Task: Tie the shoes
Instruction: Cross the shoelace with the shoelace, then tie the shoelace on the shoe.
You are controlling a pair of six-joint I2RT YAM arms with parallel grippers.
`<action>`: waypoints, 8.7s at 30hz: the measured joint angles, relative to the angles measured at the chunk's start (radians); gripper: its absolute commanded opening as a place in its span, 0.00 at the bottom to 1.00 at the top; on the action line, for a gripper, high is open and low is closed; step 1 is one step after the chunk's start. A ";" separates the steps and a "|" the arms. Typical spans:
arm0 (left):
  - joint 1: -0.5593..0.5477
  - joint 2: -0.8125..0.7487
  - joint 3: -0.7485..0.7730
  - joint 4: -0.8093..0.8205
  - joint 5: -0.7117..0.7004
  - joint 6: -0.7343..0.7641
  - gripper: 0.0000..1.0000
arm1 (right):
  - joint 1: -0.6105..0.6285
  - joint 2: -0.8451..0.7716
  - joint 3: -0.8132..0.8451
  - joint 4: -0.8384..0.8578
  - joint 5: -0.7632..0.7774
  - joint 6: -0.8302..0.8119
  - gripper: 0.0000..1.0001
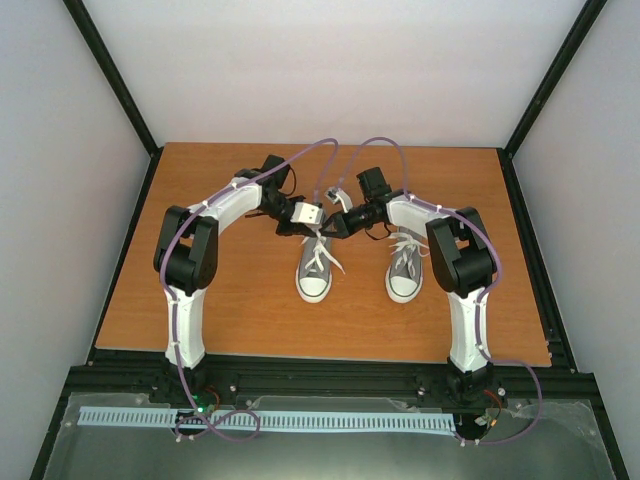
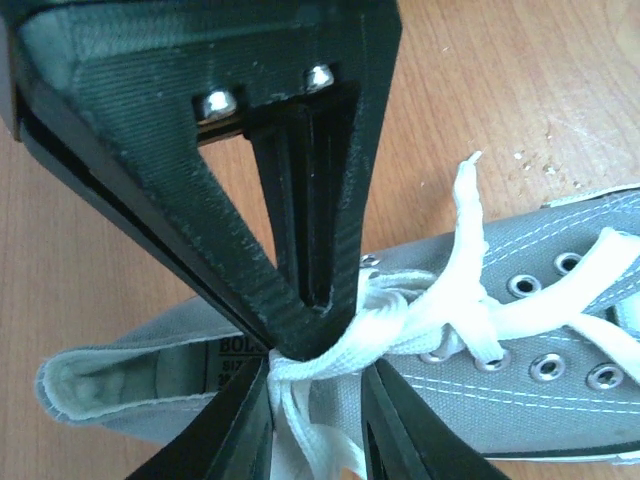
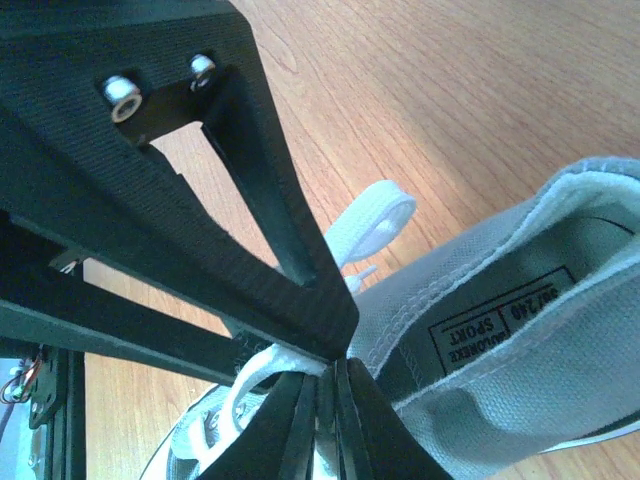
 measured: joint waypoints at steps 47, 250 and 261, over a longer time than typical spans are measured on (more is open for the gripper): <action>0.001 -0.004 -0.006 -0.013 0.025 0.028 0.01 | -0.013 -0.016 -0.002 -0.003 0.016 0.008 0.19; 0.064 -0.001 -0.093 0.031 -0.296 -0.105 0.30 | 0.072 -0.380 -0.499 0.310 0.442 0.459 0.03; 0.058 -0.065 0.013 -0.134 -0.087 -0.129 0.49 | 0.072 -0.320 -0.405 0.294 0.433 0.417 0.03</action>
